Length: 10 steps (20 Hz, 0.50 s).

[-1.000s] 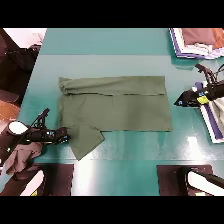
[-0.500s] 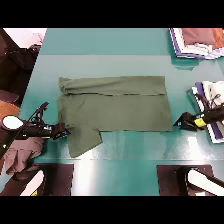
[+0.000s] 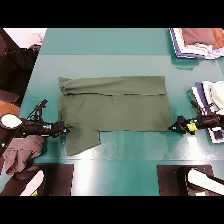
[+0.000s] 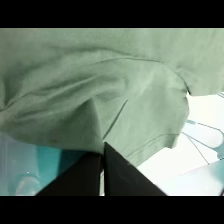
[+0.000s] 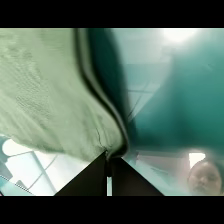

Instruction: Fold the shirts.

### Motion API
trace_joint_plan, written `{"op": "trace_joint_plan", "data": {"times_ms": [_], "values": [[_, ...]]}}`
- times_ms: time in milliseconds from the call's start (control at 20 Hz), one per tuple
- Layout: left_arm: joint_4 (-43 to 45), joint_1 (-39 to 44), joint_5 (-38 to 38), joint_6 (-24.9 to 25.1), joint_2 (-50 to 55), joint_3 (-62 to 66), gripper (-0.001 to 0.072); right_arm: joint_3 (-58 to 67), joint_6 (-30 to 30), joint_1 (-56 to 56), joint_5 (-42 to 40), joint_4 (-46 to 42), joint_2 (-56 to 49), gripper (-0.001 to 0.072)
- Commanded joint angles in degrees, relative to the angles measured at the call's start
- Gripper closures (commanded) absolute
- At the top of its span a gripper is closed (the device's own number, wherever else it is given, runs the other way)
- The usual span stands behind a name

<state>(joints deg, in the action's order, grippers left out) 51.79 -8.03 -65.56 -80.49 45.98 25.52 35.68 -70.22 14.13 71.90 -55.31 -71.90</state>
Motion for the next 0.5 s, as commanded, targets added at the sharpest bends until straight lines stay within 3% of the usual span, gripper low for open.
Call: {"op": "trace_joint_plan", "data": {"times_ms": [0,200,350,450], "values": [[1.92,0.02,-2.01,0.96,-0.11,0.09,0.0682,-0.33,0.22,-1.57,0.57,-1.46,1.25,0.0697],[6.51,2.05,-8.52,0.09,-4.83,-0.07,0.0683,-0.35,-1.60,0.63,8.85,-13.38,12.87,0.0698],[9.84,5.88,-12.02,-5.11,-15.10,-0.09,0.0682,-0.33,-2.86,3.96,15.85,-22.45,23.69,0.0697],[8.48,7.67,-16.24,-7.74,-21.09,-0.04,0.0681,-0.33,-3.15,6.12,18.25,-22.27,29.62,0.0697]]}}
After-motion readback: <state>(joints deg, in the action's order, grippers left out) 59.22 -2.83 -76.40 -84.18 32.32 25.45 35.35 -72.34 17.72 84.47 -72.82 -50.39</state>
